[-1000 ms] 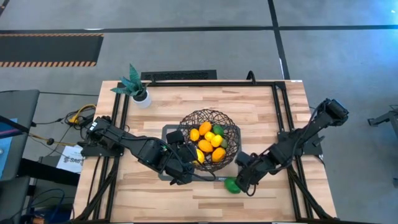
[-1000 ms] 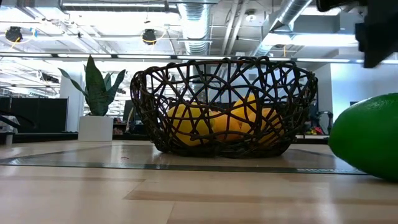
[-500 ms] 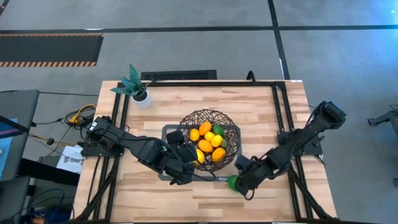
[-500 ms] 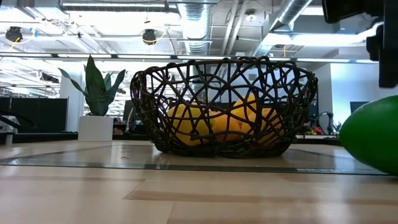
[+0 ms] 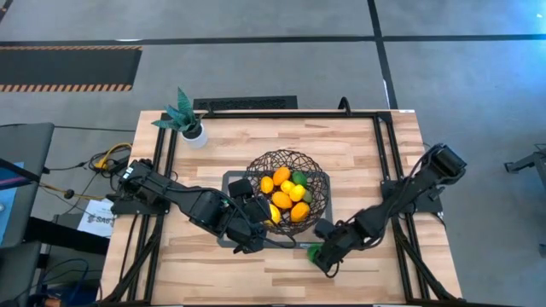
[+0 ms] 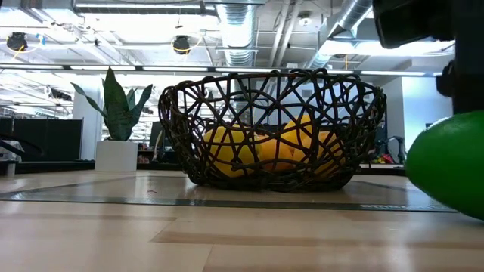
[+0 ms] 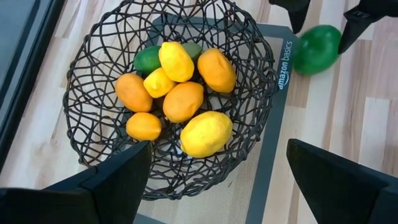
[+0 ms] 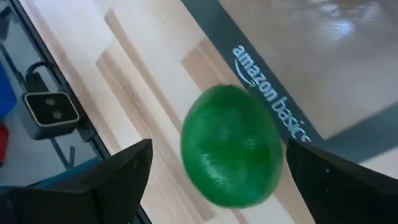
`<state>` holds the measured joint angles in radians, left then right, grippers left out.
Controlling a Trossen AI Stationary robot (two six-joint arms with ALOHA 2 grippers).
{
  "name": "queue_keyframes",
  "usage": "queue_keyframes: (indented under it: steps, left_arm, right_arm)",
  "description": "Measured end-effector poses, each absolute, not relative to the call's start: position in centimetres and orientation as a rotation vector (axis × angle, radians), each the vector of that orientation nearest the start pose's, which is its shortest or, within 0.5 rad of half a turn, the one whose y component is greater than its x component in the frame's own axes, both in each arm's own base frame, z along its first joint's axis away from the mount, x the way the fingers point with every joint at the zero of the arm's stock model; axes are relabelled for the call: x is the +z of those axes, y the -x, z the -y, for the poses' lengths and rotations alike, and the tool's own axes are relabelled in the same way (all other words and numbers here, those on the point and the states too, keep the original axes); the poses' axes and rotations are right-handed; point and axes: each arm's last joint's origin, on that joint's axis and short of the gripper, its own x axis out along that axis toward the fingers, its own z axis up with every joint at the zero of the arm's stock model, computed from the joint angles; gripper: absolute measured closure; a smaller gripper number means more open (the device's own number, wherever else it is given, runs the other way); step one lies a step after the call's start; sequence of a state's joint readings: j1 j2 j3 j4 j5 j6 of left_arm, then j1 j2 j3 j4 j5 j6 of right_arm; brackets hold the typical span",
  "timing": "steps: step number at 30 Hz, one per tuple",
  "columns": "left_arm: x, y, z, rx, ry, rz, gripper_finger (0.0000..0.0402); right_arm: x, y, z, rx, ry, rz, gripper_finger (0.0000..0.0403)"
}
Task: Build produce basket
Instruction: Put the lime into the basket
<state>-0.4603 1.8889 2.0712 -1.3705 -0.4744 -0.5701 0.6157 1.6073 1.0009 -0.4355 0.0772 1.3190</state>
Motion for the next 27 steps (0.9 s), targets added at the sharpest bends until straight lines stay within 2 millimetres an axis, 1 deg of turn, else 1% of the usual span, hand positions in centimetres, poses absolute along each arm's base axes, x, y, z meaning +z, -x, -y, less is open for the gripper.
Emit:
queue_keyframes:
  steps: [4,8,14,17,27]
  left_arm:
    - [37.1,-33.5,15.1,0.306,-0.019,-1.001,0.0042]
    - [37.1,-33.5,15.1,0.306,-0.019,-1.001,0.0042]
    - [37.1,-33.5,15.1,0.306,-0.018,-1.001,0.0042]
    - [37.1,-33.5,15.1,0.306,-0.018,-1.001,0.0042]
    - [37.1,-33.5,15.1,0.307,-0.017,-1.001,0.0042]
  right_arm:
    - [18.1,-26.3,-18.0,-0.259,-0.825,-1.134,0.0006]
    - [17.1,-26.6,-18.4,-0.244,-0.840,-1.175,0.0009]
    - [17.1,-26.7,-18.5,-0.234,-0.841,-1.171,0.0004]
    - [17.1,-26.7,-18.5,-0.214,-0.812,-1.172,0.0013]
    - [17.1,-26.5,-18.9,-0.201,-0.815,-1.171,0.0047]
